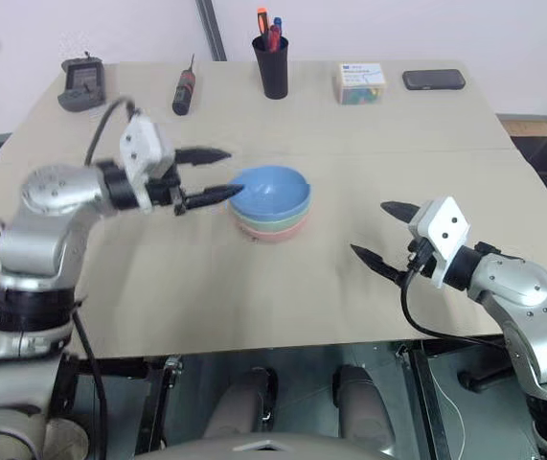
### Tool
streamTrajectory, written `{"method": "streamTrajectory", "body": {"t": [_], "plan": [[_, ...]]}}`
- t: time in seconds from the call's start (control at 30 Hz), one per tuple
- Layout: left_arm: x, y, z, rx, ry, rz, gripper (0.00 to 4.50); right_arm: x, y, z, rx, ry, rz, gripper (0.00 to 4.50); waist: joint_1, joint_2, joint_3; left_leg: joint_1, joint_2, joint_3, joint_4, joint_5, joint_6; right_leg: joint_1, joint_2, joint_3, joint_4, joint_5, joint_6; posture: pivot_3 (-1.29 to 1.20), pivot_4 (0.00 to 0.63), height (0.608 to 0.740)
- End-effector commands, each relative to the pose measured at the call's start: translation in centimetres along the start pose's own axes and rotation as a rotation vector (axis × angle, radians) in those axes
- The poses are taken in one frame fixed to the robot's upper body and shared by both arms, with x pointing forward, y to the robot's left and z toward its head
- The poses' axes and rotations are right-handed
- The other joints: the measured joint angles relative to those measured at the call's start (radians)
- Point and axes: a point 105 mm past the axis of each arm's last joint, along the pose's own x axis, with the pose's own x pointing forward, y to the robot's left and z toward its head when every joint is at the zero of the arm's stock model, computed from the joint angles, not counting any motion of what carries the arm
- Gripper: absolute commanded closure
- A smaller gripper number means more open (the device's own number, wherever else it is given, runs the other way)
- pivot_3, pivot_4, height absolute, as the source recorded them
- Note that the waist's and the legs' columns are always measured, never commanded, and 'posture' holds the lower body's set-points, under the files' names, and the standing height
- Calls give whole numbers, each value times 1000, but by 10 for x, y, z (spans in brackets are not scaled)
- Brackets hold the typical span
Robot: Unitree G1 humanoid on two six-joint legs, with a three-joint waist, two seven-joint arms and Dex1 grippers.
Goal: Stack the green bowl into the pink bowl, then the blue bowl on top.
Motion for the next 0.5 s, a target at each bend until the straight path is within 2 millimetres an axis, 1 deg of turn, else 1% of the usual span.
{"method": "streamTrajectory", "body": {"t": [0.03,0.13,0.17,0.23,0.37,0.5], "plan": [[-21,-6,15,2,-81,30,53,-11,-11,5,-10,-28,7,0,5,0,0,0,0,-1,0,0,0,0,0,-1,0,0,0,0,150,740],[-38,-13,3,-43,-33,62,53,-28,-19,0,-23,15,20,0,15,0,0,2,-1,0,0,0,0,3,-1,-1,-1,0,0,0,150,740],[-47,-12,0,-50,-11,86,53,-36,-24,2,-39,16,0,0,18,0,0,3,-1,1,0,0,0,5,-1,0,-2,0,0,0,150,740],[-62,-14,-1,-78,12,91,53,-52,-26,8,-32,25,-2,0,21,0,0,6,-1,2,-1,0,0,6,-1,0,-2,0,0,0,150,740],[-80,-15,-5,-99,57,102,53,-68,-24,14,-36,43,-3,0,26,0,0,8,1,2,-2,0,0,7,0,1,-2,-1,-1,0,150,740],[-90,-18,-14,-147,81,98,53,-75,-21,17,-46,70,1,0,26,0,0,9,1,5,-2,0,0,7,0,3,-2,-2,-2,0,150,740]]}}
